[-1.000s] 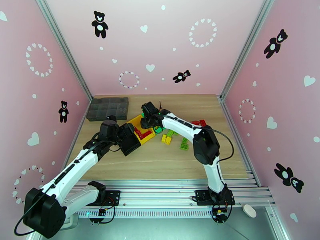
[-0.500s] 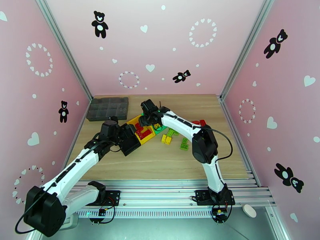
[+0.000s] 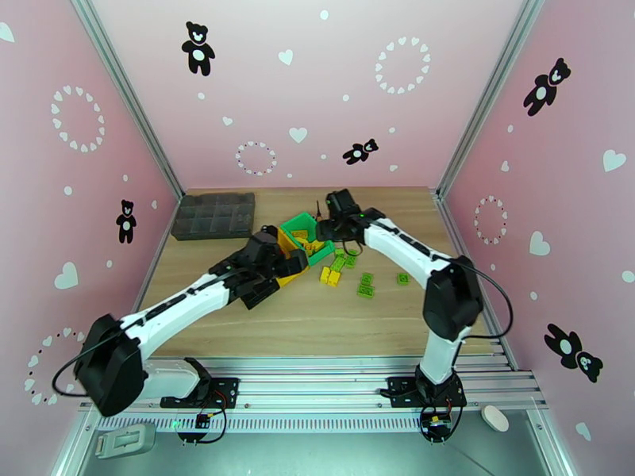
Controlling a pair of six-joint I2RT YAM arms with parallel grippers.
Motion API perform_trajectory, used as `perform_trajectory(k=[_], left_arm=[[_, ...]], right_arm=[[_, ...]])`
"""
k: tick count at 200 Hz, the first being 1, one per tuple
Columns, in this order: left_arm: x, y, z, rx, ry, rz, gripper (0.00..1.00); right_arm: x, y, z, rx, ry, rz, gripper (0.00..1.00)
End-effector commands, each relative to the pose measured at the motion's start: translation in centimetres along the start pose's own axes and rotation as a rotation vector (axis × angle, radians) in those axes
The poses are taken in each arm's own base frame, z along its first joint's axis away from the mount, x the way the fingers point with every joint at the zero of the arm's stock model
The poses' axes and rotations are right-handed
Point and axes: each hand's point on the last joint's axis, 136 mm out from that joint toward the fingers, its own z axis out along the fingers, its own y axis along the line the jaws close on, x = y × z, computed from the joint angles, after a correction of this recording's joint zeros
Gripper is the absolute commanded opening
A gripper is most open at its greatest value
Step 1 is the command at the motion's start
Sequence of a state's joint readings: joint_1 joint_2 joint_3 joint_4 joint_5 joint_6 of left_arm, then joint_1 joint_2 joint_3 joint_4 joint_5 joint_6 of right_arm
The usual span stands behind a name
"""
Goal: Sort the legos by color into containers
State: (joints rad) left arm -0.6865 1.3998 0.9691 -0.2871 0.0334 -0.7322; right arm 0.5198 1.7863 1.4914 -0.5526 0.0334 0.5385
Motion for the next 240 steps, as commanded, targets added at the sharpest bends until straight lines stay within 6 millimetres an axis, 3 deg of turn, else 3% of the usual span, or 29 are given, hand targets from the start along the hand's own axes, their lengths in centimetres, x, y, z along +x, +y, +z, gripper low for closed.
perform_trajectory(k=[1,50,91,147,240], left_arm=[[-0.3,-1.9,1.1,0.012,-0.011,0.047,0.98],[1.1,-4.8,3.3,0.043,0.038,0.092,0.98],[1.5,-5.0,3.6,0.044,0.048,0.096,0.98],[1.7,-4.2,3.1,0.023,0.041,0.100,0.98],[2.2,-3.3,3.0,0.001,0.041,0.103,0.98]], right_arm=[[-0.2,-3.5,-1.2,0.040,-0.039,0.097,0.64],[2.0,-13.4,0.3,0.171,-0.003,0.366,0.68],[3.2,-18.2,2.9,0.244,0.037,0.502,0.68],[3.3,-20.4,6.1,0.280,0.066,0.601,0.69],[2.4,-23.3,8.1,0.405,0.079,0.617,0.69]])
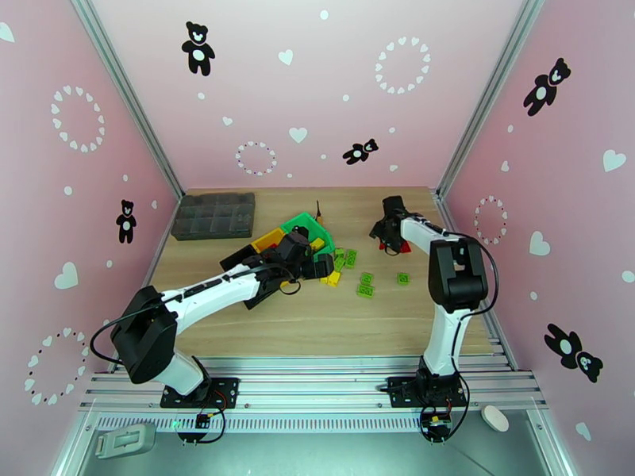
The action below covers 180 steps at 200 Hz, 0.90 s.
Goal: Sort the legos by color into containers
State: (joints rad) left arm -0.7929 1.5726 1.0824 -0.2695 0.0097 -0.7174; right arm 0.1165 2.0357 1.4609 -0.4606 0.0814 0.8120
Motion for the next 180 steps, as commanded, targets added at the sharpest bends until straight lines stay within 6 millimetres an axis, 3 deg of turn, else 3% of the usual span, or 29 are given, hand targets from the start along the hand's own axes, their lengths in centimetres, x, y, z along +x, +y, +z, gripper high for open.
perform_trajectory(k=[1,77,131,180], left_arm=[[-0.2,0.2,-0.8,-0.008,-0.028,0.017,0.98],[-0.2,0.5,-1.0,-0.014,-0.038,0.019,0.98],[-1.0,0.9,-2.0,-0.015,-0.070,0.006,0.98],[-2.4,2.5,-3.5,-0.012,-0.109,-0.039,0.98]], right_arm=[[0.0,-1.5,1.0,0.081,0.013,0.012,0.69],[0.5,-2.3,2.3,0.116,0.033,-0.010,0.54],[0.5,-2.1,0.0,0.091,-0.016,-0.034,0.35],[2.0,0.7,-2.9,0.009,-0.062,-0.144,0.18]])
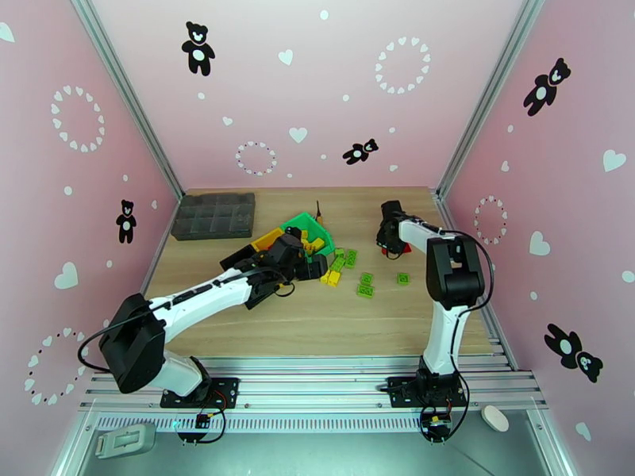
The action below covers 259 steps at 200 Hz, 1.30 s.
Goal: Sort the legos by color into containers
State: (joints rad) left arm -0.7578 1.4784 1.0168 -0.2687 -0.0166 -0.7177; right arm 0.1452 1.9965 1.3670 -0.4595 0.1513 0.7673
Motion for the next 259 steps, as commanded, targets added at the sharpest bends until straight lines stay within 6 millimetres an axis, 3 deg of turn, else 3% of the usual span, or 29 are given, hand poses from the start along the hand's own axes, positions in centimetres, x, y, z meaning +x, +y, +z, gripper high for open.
perform_trajectory(k=[1,49,98,149,151,179,210,259], left_arm=[[-1.4,0.8,-1.2,0.004,-0.052,-0.016,0.98],[-2.9,3.3,-2.5,-0.009,-0.091,-0.079,0.98],[-4.2,7.0,-3.8,-0.044,-0.130,-0.168,0.98],[-5.7,10.7,-6.4,-0.079,-0.200,-0.252,0.98],[-5.0,11.5,-6.2,-0.095,-0.188,-0.258,0.98],[-4.7,13.3,-6.8,-0.113,-0.194,-0.299,0.98],[-4.5,14.1,-7.2,-0.119,-0.198,-0.318,0.98],[-4.3,14.0,-7.6,-0.116,-0.200,-0.317,0.98]], right_arm=[[-0.4,2.3,-3.1,-0.066,-0.072,-0.069,0.17],[3.0,8.5,-6.5,-0.208,-0.081,-0.293,0.14],[8.7,17.2,-10.9,-0.411,-0.068,-0.559,0.17],[13.7,23.6,-15.0,-0.544,-0.054,-0.737,0.18],[13.9,23.9,-15.1,-0.550,-0.053,-0.742,0.18],[16.0,26.4,-15.8,-0.587,-0.022,-0.798,0.20],[17.5,28.6,-15.5,-0.606,0.006,-0.819,0.24],[17.5,29.7,-15.3,-0.621,0.006,-0.808,0.48]])
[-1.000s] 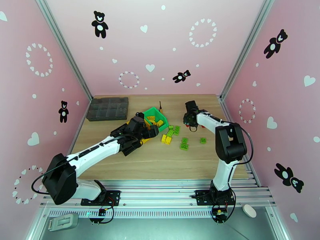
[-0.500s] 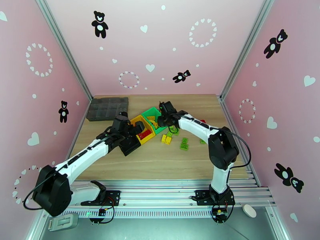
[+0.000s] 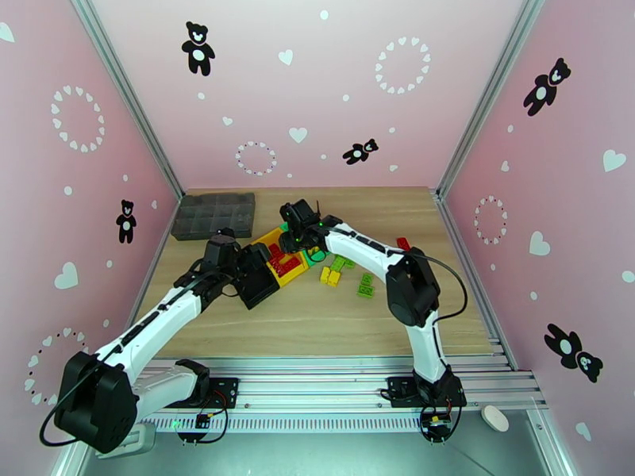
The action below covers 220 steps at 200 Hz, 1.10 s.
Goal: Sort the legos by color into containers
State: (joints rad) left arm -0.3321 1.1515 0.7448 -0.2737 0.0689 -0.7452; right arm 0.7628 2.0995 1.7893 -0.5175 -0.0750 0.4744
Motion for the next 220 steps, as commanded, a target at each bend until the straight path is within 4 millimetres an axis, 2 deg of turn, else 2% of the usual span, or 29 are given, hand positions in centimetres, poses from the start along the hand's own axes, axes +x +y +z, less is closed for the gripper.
perform_trajectory(k=[1,22,54,87,107,110,114,150,185,220], left_arm=[[0.4,0.2,-0.4,0.007,0.014,-0.015,0.98],[0.4,0.0,-0.3,0.018,0.019,-0.021,0.98],[0.9,-1.0,0.0,0.028,0.032,0.005,0.98],[1.9,-2.9,0.6,0.036,0.052,0.060,0.98],[3.1,-3.8,1.2,0.038,0.078,0.096,0.98],[2.6,-4.8,1.0,0.055,0.064,0.102,0.98],[2.7,-5.2,1.1,0.060,0.065,0.109,0.98],[4.5,-7.9,2.2,0.079,0.101,0.177,0.98],[6.4,-10.6,3.5,0.111,0.144,0.236,0.98],[8.3,-12.7,4.6,0.136,0.184,0.277,0.98]], right_arm=[[-0.7,0.4,-0.4,-0.009,-0.001,0.003,0.48],[-1.0,0.2,-0.8,0.004,-0.011,-0.002,0.55],[-1.2,-0.5,-2.1,0.031,-0.043,-0.003,0.60],[-1.5,-3.2,-4.1,0.081,-0.083,0.045,0.62],[-1.4,-5.5,-5.5,0.113,-0.104,0.077,0.63],[-1.3,-5.8,-5.7,0.118,-0.108,0.080,0.64],[-1.2,-6.3,-6.0,0.124,-0.111,0.087,0.65],[-0.3,-11.0,-8.2,0.181,-0.137,0.169,0.68],[1.3,-15.8,-10.0,0.253,-0.139,0.249,0.72],[3.9,-21.2,-11.8,0.363,-0.123,0.330,0.78]])
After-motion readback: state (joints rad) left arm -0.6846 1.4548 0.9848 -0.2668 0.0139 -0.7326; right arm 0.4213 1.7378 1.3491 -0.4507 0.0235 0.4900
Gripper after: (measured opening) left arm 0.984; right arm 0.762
